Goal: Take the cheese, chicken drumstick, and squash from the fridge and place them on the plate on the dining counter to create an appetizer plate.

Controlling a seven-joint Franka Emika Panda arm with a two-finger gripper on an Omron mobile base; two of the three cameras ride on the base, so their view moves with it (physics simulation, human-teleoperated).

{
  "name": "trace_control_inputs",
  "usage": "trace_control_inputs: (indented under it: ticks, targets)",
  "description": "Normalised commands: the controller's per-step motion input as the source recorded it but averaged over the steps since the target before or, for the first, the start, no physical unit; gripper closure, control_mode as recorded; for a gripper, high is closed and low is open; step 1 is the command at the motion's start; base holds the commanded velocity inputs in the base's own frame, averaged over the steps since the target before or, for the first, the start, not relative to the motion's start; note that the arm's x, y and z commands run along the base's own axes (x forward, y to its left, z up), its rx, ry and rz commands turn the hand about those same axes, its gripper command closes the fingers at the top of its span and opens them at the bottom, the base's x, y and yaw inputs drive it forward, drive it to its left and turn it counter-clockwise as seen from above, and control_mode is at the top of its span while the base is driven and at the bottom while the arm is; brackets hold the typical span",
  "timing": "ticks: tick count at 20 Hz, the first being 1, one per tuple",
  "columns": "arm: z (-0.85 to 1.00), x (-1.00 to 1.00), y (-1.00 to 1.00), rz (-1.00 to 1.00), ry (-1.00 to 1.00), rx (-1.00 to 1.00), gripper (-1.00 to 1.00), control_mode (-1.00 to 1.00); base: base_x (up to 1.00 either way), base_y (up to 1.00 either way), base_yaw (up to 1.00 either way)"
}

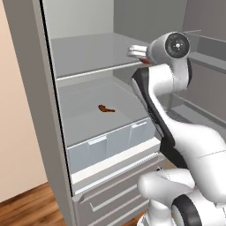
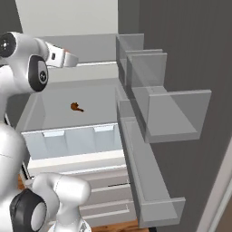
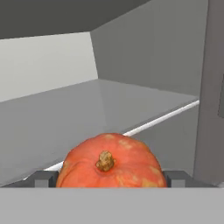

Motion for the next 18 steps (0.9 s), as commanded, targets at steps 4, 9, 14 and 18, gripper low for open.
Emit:
trace_control_inputs:
  ticks: [4,9,14,18]
  targets:
    - [-0.09,-1.00,0.14,0.10,0.26,0.00,1.00,-1.00,0.00,0.00,0.00]
    - [-0.66,-0.57,0.08,0.08,0.37,-0.02,1.00,-1.00,0.00,0.00,0.00]
    - [-0.47,0.00,0.00,0.02,0.28,-0.02,1.00,1.00,-0.03,0.00,0.00]
    - [0.00,0.00,0.00,0.00,0.00,0.00,1.00,1.00,-0.94,0.00,0.00]
